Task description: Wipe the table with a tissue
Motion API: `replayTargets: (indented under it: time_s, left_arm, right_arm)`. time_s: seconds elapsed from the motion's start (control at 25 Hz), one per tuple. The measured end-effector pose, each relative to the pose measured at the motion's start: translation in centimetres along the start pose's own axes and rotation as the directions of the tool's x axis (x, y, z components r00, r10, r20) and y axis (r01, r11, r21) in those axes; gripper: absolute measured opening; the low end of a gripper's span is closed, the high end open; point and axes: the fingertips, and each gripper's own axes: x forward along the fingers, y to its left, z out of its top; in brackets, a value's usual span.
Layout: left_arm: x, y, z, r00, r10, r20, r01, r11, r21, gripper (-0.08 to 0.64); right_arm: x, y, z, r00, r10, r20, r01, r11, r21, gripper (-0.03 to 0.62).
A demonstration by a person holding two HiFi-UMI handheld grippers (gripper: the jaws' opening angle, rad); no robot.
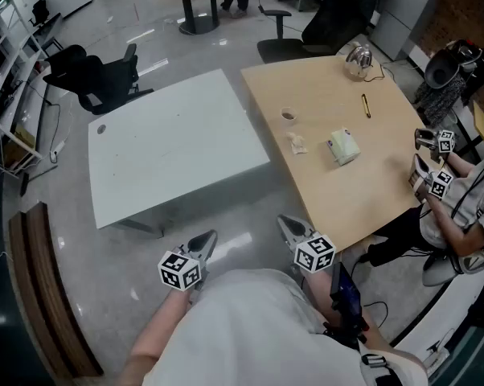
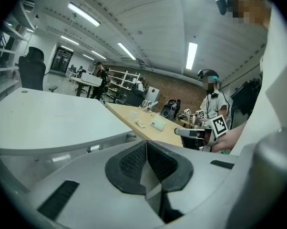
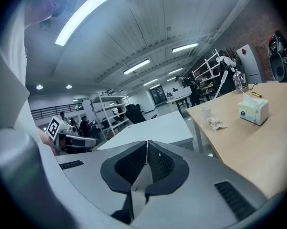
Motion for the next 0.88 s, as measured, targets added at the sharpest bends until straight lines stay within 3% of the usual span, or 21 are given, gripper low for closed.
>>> replayTargets:
  time_s: [0.44, 0.88]
  left_arm:
    - [3.8, 0.3, 1.6, 0.999, 0.025, -0.021, -0.025, 0.999, 0.024, 0.008]
    - [9.3, 4.5, 5.1, 0.996, -0.084, -0.034, 0.085, 0.996, 0.038, 0.008]
  right_arm:
    - [1.9, -4.2, 0.8, 1.000, 0.022, -0.015, -0.021, 0.999, 0.028, 0.018]
    - [5.7, -7.0, 3.1, 0.998, -0.069, -0.014, 0.069, 0.997, 0.024, 0.018]
